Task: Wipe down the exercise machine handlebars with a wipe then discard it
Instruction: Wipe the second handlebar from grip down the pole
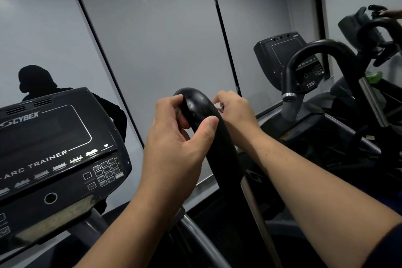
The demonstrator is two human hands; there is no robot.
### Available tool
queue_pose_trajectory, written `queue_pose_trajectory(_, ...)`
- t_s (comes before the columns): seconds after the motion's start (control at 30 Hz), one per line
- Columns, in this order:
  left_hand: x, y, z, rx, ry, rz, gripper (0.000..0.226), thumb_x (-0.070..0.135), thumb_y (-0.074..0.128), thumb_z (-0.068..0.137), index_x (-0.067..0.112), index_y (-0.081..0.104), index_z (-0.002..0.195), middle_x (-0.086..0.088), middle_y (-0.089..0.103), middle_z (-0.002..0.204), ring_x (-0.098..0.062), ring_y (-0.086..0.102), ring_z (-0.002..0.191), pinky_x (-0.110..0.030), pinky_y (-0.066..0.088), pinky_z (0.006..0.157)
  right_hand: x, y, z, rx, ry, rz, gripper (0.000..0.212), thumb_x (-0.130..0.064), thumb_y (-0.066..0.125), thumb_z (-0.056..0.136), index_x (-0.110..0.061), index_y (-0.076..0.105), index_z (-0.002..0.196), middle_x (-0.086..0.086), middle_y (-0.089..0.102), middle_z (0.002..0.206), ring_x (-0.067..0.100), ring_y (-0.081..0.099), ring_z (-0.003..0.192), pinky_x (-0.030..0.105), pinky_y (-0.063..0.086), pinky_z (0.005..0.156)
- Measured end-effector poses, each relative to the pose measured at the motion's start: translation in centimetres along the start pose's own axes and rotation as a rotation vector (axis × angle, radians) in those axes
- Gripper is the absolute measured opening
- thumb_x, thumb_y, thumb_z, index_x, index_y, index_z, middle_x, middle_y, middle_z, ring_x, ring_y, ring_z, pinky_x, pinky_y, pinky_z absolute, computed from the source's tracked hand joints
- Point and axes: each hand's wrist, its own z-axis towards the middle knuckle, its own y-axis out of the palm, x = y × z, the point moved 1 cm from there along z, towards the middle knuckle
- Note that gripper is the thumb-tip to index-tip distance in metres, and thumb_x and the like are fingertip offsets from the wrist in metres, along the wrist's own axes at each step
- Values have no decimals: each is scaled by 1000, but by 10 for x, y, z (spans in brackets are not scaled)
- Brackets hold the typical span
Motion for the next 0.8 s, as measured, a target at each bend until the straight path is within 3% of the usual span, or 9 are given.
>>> queue_pose_trajectory(0.13,1,-1,0,-2,4,2,48,48,69,81,31,52,122,16,54,82,-5,54,76,-24,45,69,-4,5,-12,-47,-106,21,23,-23,57,94,-25,49,73,1,50,84,19,51,70,36,44,62)
queue_pose_trajectory(0.23,1,-1,0,-7,3,-3,46,47,69,81,32,52,121,15,54,81,-5,54,72,-24,44,67,6,0,-10,54,8,46,11,-19,61,93,-15,60,82,5,55,92,25,56,80,38,49,70)
queue_pose_trajectory(0.37,1,-1,0,6,6,-1,43,47,69,81,35,52,118,16,53,79,-5,54,72,-20,43,66,4,5,-18,2,-120,12,18,-18,61,93,-18,51,78,-1,48,86,20,49,75,34,41,64)
queue_pose_trajectory(0.5,1,0,0,4,5,-11,46,46,69,81,30,53,121,15,52,80,-6,52,71,-23,44,65,14,1,-19,99,-11,30,9,-14,62,91,-14,60,82,3,55,92,24,55,83,39,46,72)
queue_pose_trajectory(0.6,2,-1,0,9,8,-14,47,46,69,81,30,52,121,14,52,81,-7,51,70,-27,45,66,10,5,-26,47,-113,-3,30,-13,62,90,-27,45,70,-8,43,81,20,46,77,35,38,66)
queue_pose_trajectory(0.73,2,0,-1,7,0,-20,47,47,69,81,30,53,122,13,52,81,-7,51,71,-26,45,66,22,0,-24,144,23,40,8,-13,62,90,-15,62,82,2,56,91,23,55,83,38,45,72)
queue_pose_trajectory(0.8,2,0,-1,9,5,-15,45,46,69,81,31,52,120,13,52,81,-7,51,71,-26,46,66,19,5,-29,107,-36,21,17,-9,62,90,-18,56,76,-1,52,89,23,52,82,36,41,68)
